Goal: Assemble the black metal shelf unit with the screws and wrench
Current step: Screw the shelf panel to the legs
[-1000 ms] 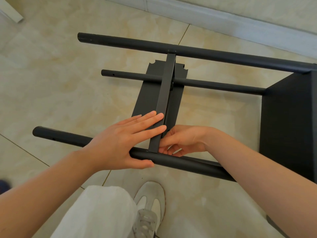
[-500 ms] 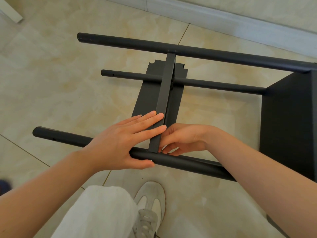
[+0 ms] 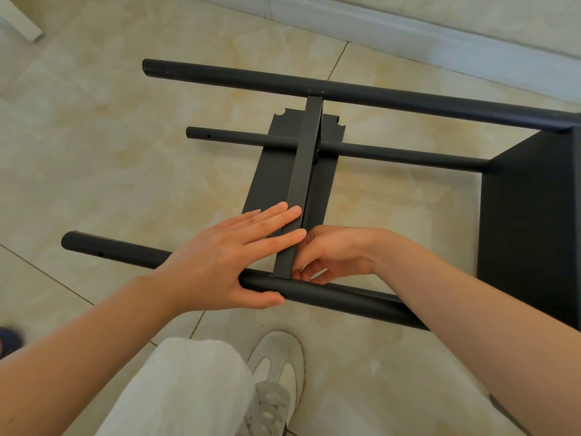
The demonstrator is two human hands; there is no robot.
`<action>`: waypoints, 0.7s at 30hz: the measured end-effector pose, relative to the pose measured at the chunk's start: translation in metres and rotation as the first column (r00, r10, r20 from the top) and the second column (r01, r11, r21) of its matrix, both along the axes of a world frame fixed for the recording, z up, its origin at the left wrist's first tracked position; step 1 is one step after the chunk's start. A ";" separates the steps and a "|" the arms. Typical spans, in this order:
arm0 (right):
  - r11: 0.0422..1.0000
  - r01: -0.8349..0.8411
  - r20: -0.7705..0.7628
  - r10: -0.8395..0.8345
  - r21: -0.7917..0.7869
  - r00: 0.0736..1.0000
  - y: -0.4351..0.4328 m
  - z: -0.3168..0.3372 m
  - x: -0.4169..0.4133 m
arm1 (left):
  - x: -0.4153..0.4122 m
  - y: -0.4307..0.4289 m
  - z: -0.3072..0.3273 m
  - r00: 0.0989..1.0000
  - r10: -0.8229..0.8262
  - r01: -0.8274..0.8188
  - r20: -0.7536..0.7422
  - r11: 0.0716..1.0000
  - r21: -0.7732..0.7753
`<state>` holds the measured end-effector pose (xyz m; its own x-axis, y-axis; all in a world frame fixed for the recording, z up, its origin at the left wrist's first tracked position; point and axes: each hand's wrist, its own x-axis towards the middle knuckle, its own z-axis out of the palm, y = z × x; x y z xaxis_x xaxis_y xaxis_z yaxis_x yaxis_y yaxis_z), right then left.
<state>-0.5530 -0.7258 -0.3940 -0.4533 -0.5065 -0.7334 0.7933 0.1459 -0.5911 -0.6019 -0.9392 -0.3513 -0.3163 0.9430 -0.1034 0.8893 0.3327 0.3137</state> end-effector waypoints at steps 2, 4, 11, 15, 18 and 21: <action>1.000 -0.001 -0.001 0.001 0.025 1.000 -0.001 0.001 0.000 | 0.000 0.000 0.000 1.000 -0.004 0.003 -0.009 1.000 -0.005; 0.999 -0.003 0.003 0.003 0.047 1.000 -0.002 0.002 0.000 | 0.000 0.000 -0.001 1.000 -0.003 0.003 -0.012 1.000 -0.007; 0.995 -0.077 -0.031 0.079 0.057 0.996 0.002 0.010 0.000 | 0.000 0.000 0.000 0.999 -0.010 0.010 -0.031 1.000 -0.015; 0.994 -0.099 -0.061 0.101 0.048 0.993 0.011 0.018 0.006 | 0.003 -0.001 0.003 0.999 -0.020 0.018 -0.047 0.998 -0.058; 0.988 -0.130 -0.090 0.137 0.079 0.986 0.017 0.029 0.009 | 0.008 0.000 0.007 0.998 -0.004 -0.002 -0.058 0.995 -0.100; 0.969 -0.192 -0.133 0.213 0.156 0.968 0.017 0.043 0.014 | 0.018 -0.001 0.011 0.996 0.076 -0.080 -0.039 0.991 -0.104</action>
<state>-0.5390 -0.7090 -0.3509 -0.4604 -0.4951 -0.7369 0.6441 0.3850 -0.6610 -0.5840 -0.9398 -0.3403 -0.3938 0.8997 -0.1883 0.8689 0.4312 0.2430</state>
